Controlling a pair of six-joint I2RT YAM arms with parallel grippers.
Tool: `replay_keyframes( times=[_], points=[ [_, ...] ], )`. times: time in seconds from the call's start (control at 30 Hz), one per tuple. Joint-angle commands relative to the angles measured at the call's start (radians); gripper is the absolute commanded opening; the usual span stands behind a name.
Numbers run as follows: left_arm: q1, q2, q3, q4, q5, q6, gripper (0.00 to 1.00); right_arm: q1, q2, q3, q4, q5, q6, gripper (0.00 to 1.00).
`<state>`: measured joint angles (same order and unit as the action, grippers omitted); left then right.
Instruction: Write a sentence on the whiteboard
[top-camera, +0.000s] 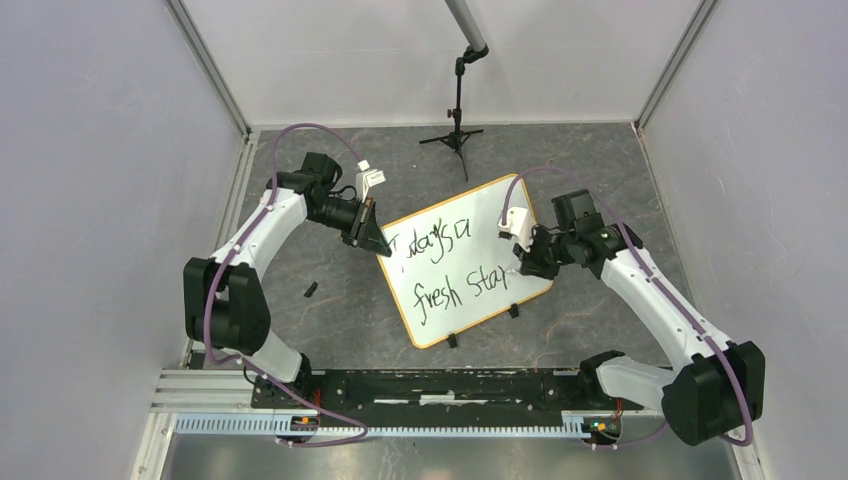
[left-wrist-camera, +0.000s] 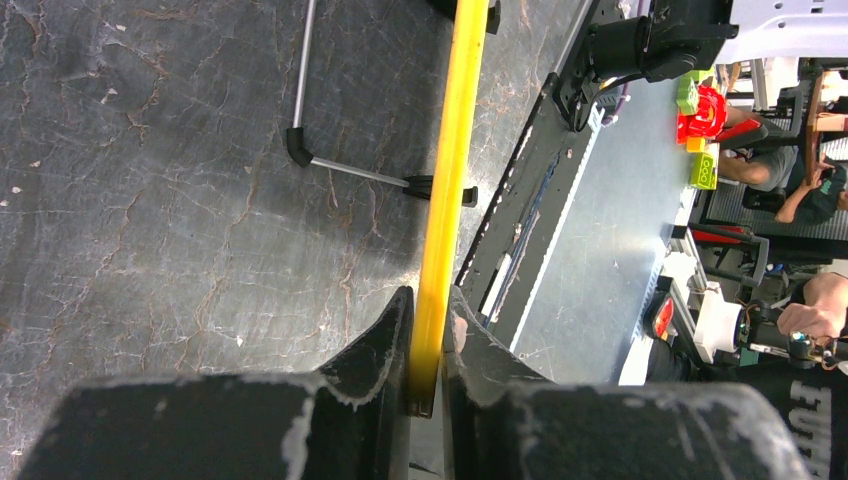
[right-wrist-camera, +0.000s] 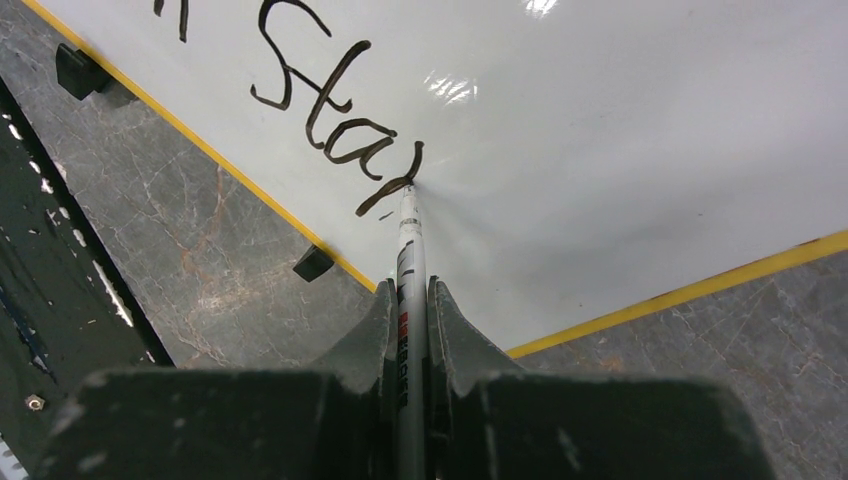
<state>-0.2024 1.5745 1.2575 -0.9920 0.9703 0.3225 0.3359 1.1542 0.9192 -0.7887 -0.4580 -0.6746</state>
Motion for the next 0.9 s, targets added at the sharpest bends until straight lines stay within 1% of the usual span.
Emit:
replay_keyframes(
  times=[0.0,0.13,0.33,0.43,0.87],
  points=[
    [-0.010,0.004,-0.018,0.051,-0.124,0.076,0.03,-0.028,0.009,0.057,0.066,0.035,-0.010,0.00],
    [-0.011,0.005,-0.017,0.052,-0.124,0.075,0.03,-0.041,0.006,0.065,0.045,0.027,-0.027,0.00],
    [-0.011,0.007,-0.013,0.052,-0.120,0.075,0.03,-0.041,-0.034,0.052,0.005,-0.027,-0.061,0.00],
    [-0.011,0.007,-0.015,0.051,-0.120,0.076,0.02,-0.041,-0.048,0.039,0.001,-0.022,-0.065,0.00],
    [-0.011,0.009,-0.016,0.051,-0.124,0.076,0.03,-0.042,-0.004,-0.003,0.029,0.013,-0.074,0.00]
  ],
)
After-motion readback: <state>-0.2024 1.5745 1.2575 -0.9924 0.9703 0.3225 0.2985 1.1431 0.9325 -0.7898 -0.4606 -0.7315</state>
